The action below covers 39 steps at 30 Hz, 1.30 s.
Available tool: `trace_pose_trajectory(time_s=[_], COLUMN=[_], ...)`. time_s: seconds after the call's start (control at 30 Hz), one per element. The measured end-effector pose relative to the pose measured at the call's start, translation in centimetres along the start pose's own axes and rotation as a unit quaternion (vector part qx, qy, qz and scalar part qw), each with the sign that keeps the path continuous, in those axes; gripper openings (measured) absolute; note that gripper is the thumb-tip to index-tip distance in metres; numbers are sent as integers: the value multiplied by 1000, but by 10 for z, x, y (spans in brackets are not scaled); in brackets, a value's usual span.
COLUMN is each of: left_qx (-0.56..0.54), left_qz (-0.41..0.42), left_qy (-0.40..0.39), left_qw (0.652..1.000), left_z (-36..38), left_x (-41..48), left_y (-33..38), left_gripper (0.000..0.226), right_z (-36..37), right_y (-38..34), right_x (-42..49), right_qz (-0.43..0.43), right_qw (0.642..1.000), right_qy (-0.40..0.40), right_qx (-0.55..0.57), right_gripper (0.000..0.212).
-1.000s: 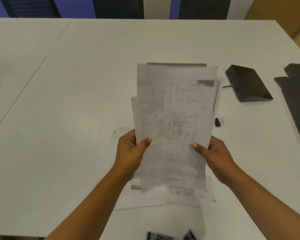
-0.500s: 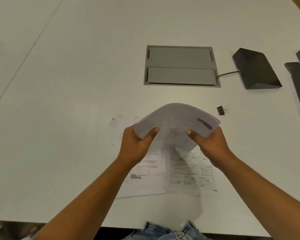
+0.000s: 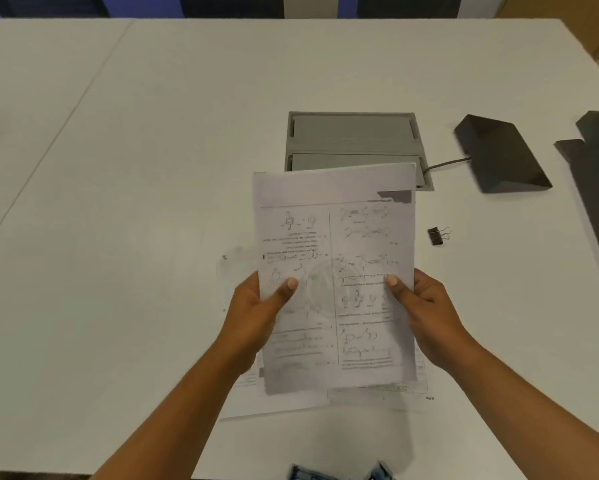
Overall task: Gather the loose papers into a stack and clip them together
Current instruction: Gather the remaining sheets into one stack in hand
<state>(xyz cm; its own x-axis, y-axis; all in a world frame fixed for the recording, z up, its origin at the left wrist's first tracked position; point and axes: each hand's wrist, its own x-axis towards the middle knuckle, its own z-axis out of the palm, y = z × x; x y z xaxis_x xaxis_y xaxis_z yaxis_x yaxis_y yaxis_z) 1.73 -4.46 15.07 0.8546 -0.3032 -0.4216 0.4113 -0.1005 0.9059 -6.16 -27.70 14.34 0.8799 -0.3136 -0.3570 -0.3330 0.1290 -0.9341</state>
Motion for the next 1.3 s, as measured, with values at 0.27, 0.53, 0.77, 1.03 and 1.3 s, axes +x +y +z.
trace_pose_trajectory(time_s=[0.27, 0.53, 0.77, 1.03, 1.3], left_qx=[-7, 11, 5, 17, 41], left_qz=[-46, -78, -89, -92, -79], left_qy=[87, 134, 148, 157, 165], left_qw=[995, 988, 985, 983, 982], left_z=[-29, -69, -67, -62, -69], left_x=[-25, -38, -44, -44, -42], left_y=[-24, -53, -69, -73, -71], left_gripper=[25, 24, 21, 14, 15], right_z=[-24, -45, -35, -58, -78], right_y=[49, 122, 131, 129, 116], right_x=[-4, -8, -9, -14, -25], right_qz=[102, 305, 284, 218, 124], right_qw=[979, 803, 832, 880, 945], right_qy=[87, 148, 179, 224, 193], right_qx=[-154, -491, -442, -357, -233], right_gripper=[35, 100, 94, 27, 6])
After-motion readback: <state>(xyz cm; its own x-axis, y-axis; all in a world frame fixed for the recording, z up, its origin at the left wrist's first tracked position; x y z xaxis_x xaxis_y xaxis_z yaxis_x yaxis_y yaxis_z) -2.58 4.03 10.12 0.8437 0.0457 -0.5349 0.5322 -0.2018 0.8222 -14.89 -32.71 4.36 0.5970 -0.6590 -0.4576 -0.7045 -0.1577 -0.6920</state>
